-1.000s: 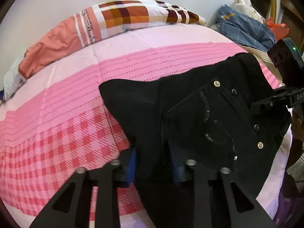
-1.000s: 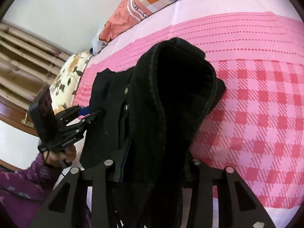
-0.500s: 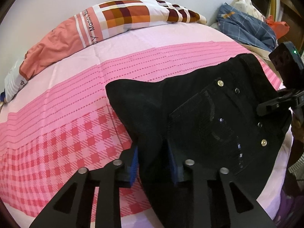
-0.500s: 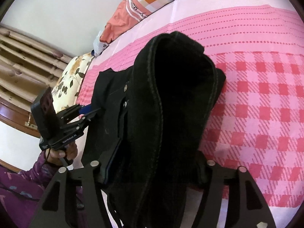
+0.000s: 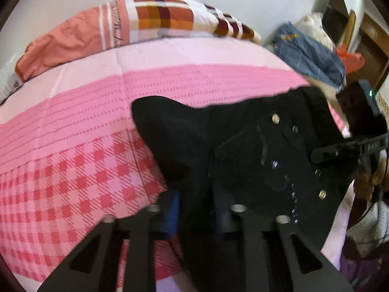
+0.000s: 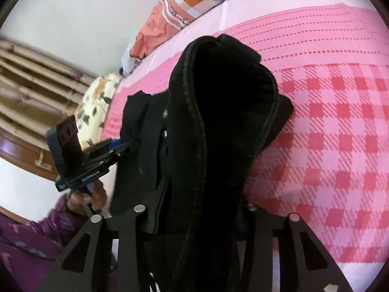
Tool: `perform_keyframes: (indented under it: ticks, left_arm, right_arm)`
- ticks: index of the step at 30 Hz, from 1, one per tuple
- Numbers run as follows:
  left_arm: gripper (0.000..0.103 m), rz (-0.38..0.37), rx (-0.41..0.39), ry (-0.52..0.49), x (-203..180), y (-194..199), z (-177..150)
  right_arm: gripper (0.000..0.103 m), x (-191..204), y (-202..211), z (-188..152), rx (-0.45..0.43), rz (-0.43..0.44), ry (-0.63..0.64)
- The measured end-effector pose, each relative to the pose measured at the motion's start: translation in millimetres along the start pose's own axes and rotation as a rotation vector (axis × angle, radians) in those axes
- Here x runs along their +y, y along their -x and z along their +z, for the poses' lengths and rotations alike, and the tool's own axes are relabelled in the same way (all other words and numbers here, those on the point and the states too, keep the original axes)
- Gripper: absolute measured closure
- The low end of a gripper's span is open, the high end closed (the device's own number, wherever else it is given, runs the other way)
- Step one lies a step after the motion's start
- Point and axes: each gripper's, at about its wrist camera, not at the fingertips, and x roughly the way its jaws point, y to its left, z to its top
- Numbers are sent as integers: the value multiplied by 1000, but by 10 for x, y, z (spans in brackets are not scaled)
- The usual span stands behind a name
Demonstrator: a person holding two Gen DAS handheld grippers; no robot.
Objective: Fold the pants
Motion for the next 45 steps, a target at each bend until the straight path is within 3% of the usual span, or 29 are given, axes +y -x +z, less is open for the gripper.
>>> perform_keyframes:
  ticks: [4,10,24,45]
  left_arm:
    - [87,-28,-78,58,33,189,-27]
    - [87,-38,-89,86,68,301,-30]
    - [87,51,-124,63,127,601,-1]
    - [87,179,-198,169,982,1116,26]
  right_arm:
    - [69,-2,62,-21,-33,67,-51]
    - [70,35,105,-71,-72,139,-92]
    - [70,245,-76,-34,-97,206,-122]
    - [70,999,-759,433,-39,268,-48]
